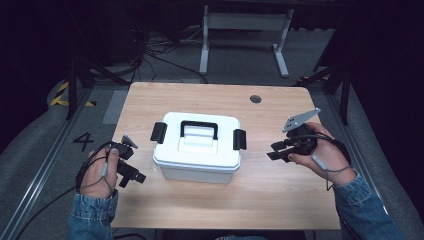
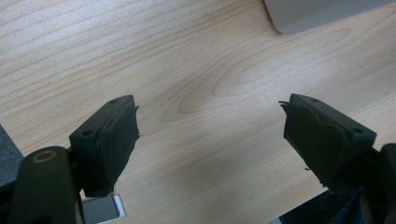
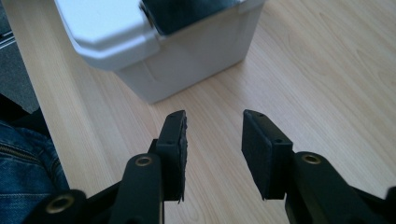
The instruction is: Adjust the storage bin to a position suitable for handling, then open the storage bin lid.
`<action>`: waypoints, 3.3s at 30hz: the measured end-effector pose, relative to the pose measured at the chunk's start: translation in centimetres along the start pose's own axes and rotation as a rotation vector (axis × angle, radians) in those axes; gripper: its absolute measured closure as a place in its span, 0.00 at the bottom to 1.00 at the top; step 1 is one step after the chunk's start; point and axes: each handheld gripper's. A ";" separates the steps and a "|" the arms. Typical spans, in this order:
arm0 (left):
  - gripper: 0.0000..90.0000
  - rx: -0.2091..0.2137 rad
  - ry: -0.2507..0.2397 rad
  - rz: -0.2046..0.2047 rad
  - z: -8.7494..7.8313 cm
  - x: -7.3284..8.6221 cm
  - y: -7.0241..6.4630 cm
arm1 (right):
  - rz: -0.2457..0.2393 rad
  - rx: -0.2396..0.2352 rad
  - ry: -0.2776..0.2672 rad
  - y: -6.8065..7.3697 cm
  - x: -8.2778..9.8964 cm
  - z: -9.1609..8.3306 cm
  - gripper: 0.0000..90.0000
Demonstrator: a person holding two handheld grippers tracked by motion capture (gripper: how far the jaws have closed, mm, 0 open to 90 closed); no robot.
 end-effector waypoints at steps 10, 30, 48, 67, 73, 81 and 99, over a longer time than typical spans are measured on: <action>0.20 0.005 0.005 -0.001 0.0 0.1 0.1 | -0.034 -0.033 -0.022 1.4 -3.2 -0.6 0.67; 0.20 0.002 0.016 -0.014 0.0 0.3 0.3 | -0.156 -0.117 -0.027 4.2 -10.7 1.6 0.64; 0.20 0.013 0.028 -0.007 0.2 0.3 0.6 | -0.194 -0.143 -0.007 4.8 -15.3 7.1 0.56; 0.21 0.017 0.013 -0.011 0.1 0.6 0.9 | -0.268 -0.155 0.082 5.4 -16.9 11.2 0.83; 0.21 0.021 0.015 -0.011 0.1 0.6 1.0 | -0.287 -0.176 0.093 5.6 -16.9 11.1 0.89; 0.21 0.020 0.021 -0.006 0.2 0.3 0.9 | -0.366 -0.205 0.092 6.4 -16.7 10.5 0.93; 0.21 0.012 0.016 -0.008 0.2 0.5 1.0 | -0.364 -0.191 -0.001 6.2 -17.8 6.3 0.94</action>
Point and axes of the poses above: each handheld gripper's, and its own axes: z roughly forward along the jaws, x roughly out of its underside, y roughly to its left, and after that the axes turned 10 degrees about z, right-handed
